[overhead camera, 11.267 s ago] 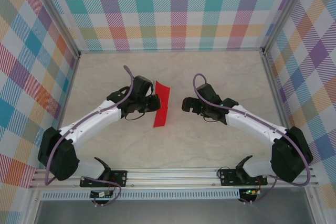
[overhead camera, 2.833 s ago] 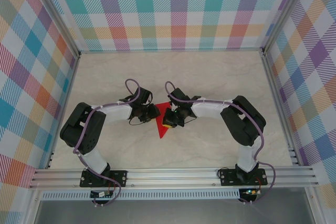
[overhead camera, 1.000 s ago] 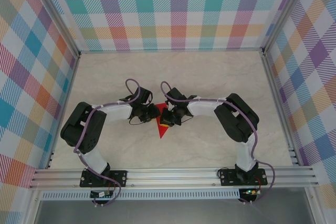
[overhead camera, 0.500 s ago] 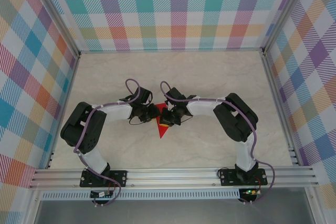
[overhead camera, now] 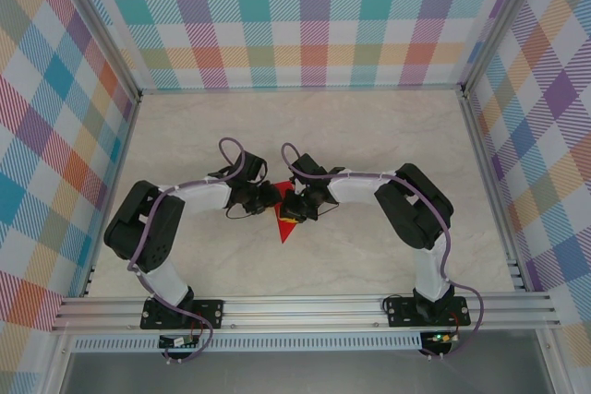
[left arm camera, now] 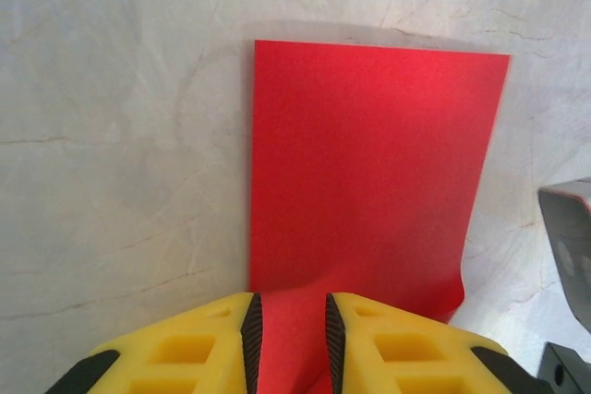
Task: Fold a paper plane with a square sheet of paper (pick it up from the middle)
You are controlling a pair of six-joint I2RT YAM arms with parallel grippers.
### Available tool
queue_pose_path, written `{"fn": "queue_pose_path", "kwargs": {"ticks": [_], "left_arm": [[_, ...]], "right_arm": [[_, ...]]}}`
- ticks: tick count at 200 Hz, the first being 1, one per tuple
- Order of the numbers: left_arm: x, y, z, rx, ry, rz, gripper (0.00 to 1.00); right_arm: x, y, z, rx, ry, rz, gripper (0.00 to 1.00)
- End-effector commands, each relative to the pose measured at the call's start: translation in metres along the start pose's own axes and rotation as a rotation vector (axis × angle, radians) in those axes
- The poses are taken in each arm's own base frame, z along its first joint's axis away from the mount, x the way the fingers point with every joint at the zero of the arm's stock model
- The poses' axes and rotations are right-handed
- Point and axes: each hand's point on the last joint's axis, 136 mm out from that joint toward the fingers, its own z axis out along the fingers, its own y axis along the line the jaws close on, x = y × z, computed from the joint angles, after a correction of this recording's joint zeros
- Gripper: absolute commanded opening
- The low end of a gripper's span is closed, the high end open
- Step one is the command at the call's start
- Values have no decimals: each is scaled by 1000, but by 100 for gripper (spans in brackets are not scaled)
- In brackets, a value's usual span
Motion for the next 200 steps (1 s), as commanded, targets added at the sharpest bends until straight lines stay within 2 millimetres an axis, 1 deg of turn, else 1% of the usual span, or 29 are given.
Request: {"fn": "queue_pose_path", "kwargs": {"ticks": [1,41,72,83,96,133,180,200], "left_arm": [[-17,-8,-27,25,-61,-24,28],[-30,10,-51,17,-115,-82,28],[-32,23,-61,11,-132,-115,29],[-30,26,-62,12,-131,-123,29],[-29,28,-62,16,-126,-131,29],[-23,28,-58,41,-102,-141,30],[-15,22,-54,94,-64,-143,31],[-11,22,-53,111,-52,-149,31]], "right_arm": [[0,-17,14,61,4,-4,15],[-1,-19,15,66,5,0,21],[0,-21,17,69,7,3,29],[0,-21,17,69,7,5,33],[1,-22,17,71,8,8,34],[1,-22,17,56,4,5,34],[2,-21,16,41,-1,-6,34],[2,-20,15,35,-4,-11,32]]}}
